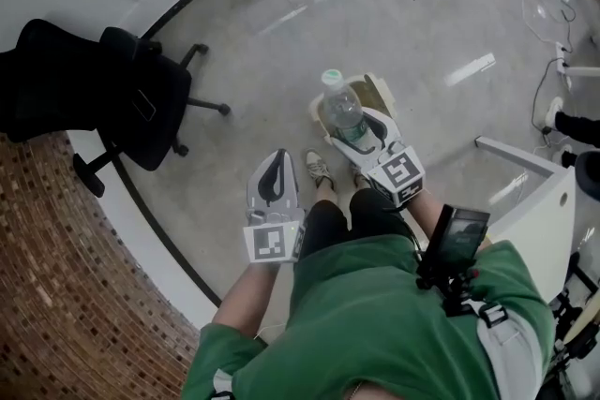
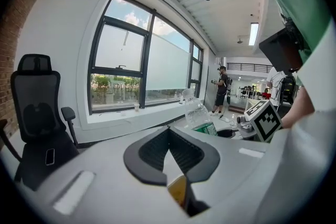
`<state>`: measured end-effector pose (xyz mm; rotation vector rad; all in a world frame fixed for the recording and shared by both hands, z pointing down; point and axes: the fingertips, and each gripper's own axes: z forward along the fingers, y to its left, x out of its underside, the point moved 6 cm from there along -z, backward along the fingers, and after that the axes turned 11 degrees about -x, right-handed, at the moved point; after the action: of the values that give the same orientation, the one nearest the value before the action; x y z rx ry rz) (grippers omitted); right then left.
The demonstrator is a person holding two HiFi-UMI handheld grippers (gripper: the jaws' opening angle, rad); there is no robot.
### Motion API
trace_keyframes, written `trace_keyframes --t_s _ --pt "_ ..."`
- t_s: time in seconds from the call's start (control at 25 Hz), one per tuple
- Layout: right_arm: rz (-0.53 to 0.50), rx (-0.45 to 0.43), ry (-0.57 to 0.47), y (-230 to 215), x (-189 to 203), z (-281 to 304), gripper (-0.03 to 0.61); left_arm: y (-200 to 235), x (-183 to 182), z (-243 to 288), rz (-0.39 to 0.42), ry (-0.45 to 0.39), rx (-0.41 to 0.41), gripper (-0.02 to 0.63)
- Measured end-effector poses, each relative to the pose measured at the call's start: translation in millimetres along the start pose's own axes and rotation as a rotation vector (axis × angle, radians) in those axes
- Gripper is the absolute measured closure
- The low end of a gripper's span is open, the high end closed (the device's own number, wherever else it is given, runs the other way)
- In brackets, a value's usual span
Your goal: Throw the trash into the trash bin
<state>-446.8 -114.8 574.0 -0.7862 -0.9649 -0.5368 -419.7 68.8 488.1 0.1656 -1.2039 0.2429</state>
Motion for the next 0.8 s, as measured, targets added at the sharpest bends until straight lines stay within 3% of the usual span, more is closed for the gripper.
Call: trace_keyframes --t_s 0.28,0.8 --pt "0.023 0.032 0.068 -24.8 45.7 24.7 0.264 -0.6 41.1 36.3 0.019 0.088 0.051 0.606" --pt "0.087 0.079 0.282 -68.3 176.7 51.6 0.264 -12.5 129.0 78.4 -0.010 0.228 0.098 0.606"
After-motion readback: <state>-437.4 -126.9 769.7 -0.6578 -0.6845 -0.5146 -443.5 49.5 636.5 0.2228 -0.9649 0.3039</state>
